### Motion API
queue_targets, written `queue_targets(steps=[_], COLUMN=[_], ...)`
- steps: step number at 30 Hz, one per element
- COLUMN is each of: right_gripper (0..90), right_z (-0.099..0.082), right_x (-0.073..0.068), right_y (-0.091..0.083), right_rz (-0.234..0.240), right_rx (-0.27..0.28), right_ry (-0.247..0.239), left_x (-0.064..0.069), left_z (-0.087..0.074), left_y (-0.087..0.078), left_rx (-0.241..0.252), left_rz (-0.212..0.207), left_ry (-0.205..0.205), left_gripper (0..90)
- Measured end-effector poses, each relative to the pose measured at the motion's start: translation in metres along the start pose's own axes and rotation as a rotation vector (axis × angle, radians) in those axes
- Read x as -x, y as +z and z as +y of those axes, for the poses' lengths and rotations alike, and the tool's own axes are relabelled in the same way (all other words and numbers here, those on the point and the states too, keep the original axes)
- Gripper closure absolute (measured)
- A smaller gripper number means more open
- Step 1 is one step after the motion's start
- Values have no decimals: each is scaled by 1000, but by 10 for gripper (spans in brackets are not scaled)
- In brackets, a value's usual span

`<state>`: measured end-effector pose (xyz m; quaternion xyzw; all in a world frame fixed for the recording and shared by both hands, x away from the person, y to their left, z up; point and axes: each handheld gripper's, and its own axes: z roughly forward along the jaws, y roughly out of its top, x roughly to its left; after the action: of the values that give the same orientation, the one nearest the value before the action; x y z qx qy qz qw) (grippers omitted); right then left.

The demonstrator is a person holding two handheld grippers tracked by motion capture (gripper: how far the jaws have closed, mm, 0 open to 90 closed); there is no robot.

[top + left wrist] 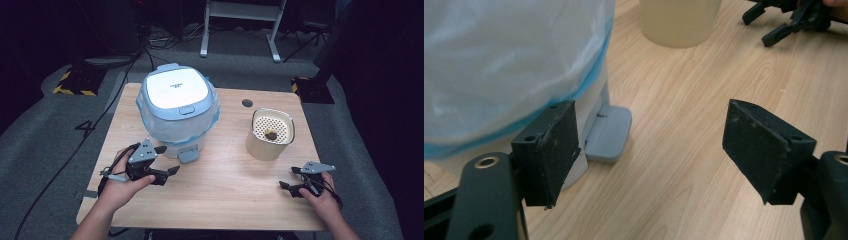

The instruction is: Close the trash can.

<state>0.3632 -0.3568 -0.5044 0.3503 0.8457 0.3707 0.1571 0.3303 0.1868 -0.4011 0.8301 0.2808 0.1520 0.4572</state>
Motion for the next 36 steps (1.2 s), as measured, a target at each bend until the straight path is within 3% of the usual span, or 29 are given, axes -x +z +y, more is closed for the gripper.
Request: queue_targets(steps=[13, 20, 25, 32, 36], right_gripper=[164, 164, 164, 164, 164], right_z=[0, 0, 0, 0, 0], right_x=[0, 0, 0, 0, 0], right_y=[0, 0, 0, 0, 0], right_rz=[0, 0, 0, 0, 0], right_rx=[0, 0, 0, 0, 0], right_ry=[0, 0, 0, 0, 0], left_x=[-11, -17, -19, -18, -19], left_z=[-45, -65, -76, -84, -86], left_y=[26, 38, 44, 53, 57], left_rx=[-79, -128, -168, -268, -242], left_rz=[52, 71, 100, 133, 123], left_ry=[-100, -131, -147, -107, -118], left_gripper=[217, 215, 214, 202, 152])
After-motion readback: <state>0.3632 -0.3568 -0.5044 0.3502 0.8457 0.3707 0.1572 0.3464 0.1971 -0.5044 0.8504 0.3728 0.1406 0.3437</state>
